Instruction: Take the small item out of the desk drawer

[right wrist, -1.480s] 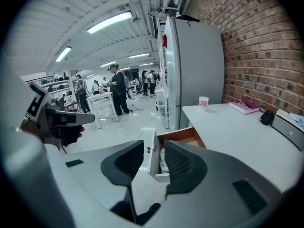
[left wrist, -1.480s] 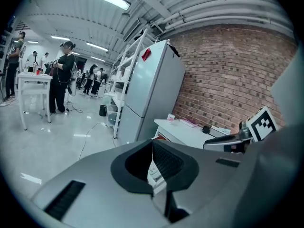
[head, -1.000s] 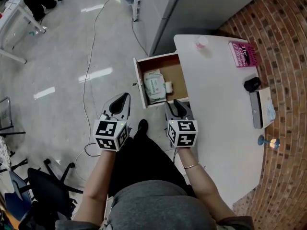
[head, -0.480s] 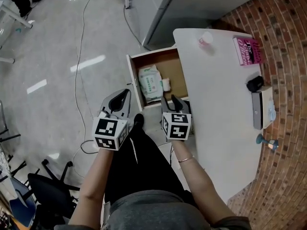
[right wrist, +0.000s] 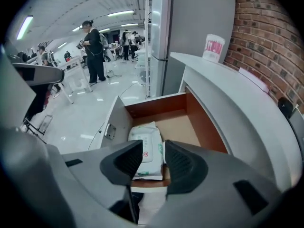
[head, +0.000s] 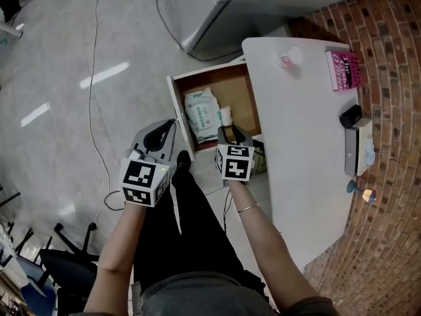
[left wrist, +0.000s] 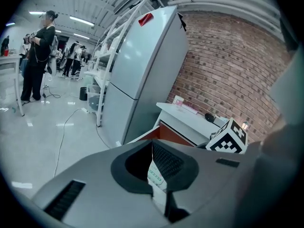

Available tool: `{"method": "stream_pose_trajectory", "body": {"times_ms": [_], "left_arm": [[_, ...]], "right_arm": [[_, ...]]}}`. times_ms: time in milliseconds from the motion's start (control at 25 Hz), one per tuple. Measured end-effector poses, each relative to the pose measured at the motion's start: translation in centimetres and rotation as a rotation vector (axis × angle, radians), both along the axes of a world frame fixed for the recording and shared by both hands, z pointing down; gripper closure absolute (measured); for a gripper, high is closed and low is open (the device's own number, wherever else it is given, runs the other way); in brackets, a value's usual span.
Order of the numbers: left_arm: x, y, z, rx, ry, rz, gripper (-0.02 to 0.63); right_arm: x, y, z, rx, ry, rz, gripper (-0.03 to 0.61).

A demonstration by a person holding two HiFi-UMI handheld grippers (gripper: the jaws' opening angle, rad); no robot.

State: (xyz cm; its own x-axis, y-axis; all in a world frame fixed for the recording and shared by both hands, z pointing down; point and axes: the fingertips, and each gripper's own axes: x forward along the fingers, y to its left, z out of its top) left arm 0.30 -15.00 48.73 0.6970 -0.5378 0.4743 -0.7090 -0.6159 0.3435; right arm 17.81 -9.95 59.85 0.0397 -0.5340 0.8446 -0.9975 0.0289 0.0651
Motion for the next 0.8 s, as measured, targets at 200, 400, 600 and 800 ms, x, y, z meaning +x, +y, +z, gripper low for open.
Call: {"method": "stream_pose_trajectory", "body": {"times_ms": [200,400,600,800], "left_arm": [[0.8,-2.2,1.8,-0.025,0.015,0.034,0.591],[2.3,-3.3,3.7,-0.07,0.016,0.099,0.591],[2.8,-4.1,4.7,-0.085,0.034,0.106,0.591],[3.3,-4.4,5.3,-0.097,0.057,0.117,0.591]], "right_arm": [[1.6,-0.9,2.2,-0.065,0.055,0.016,0.431],[2.9,-1.7,4.1,-0.111,0.071,0.052,0.422],[3.5,-2.7,6.3,-0.15,0.092,0.061,0.422],[4.2,-3.0,8.2,-0.205,0.11,0.059,0.44]]}}
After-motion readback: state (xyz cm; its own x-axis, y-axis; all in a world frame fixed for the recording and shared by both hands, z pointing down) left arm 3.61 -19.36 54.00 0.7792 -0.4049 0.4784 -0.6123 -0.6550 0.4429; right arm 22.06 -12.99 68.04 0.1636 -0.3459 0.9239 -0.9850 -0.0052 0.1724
